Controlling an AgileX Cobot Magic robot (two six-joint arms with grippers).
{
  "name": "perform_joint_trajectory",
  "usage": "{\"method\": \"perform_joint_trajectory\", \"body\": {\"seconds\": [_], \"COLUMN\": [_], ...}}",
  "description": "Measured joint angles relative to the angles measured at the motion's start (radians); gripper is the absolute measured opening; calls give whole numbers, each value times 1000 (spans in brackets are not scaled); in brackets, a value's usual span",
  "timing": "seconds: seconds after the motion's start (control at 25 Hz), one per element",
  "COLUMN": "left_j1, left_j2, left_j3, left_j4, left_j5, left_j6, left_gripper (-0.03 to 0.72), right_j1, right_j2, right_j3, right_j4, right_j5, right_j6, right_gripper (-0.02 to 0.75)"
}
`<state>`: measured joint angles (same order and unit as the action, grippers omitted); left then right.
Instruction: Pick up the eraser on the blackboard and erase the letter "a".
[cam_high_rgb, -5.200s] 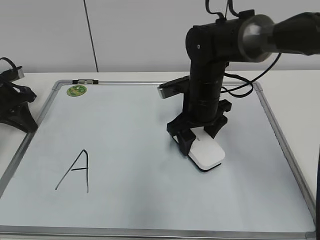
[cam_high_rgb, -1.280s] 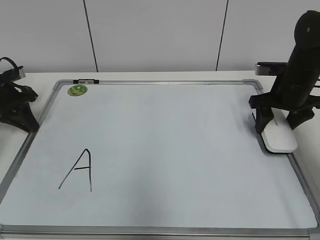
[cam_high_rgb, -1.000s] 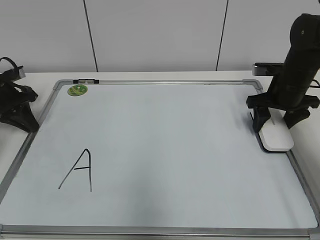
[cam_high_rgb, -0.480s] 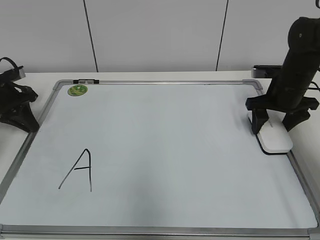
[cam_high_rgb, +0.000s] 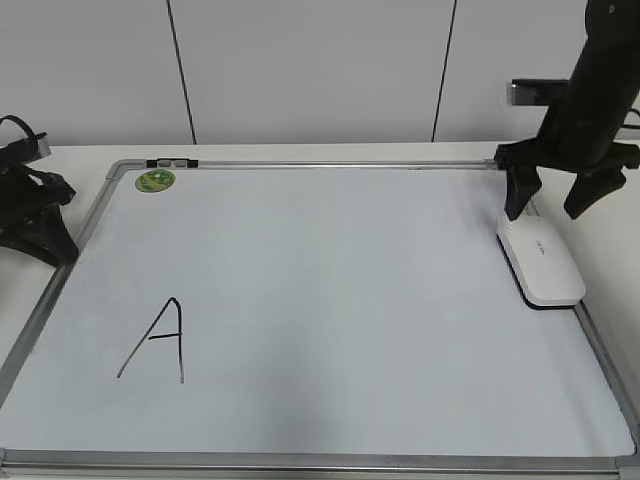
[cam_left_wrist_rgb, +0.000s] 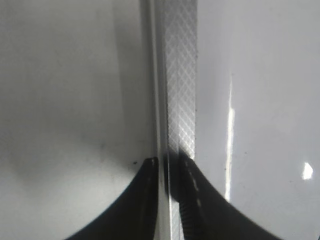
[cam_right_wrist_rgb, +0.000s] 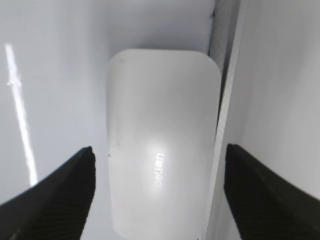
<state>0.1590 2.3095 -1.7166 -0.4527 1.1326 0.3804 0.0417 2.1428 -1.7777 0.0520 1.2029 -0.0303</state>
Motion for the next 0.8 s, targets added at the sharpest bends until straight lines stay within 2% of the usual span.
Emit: {"method": "perform_joint_trajectory", "body": {"seconds": [0.08,0.28,0.36,0.52,0.8], "left_j1": [0,0,0,0,0], "left_j2": [0,2,2,-30,-241], "left_j3": [-5,-88,-141,-209,-213], "left_j4": [4,16,16,23,66], "left_j5": [0,48,64,68,89], "left_j6": [0,0,0,-62,-77], "left_gripper": [150,347,386,407,410], "right_j1": [0,0,0,0,0], "right_j2": [0,0,-7,-64,-259], "right_j3": [-40,-113,-119,-119,-119], "right_j4": [0,0,0,0,0], "right_j5": [8,15,15,19,33], "right_j6": [0,-4,-13,-26,-34], "right_gripper": [594,594,594,594,593]}}
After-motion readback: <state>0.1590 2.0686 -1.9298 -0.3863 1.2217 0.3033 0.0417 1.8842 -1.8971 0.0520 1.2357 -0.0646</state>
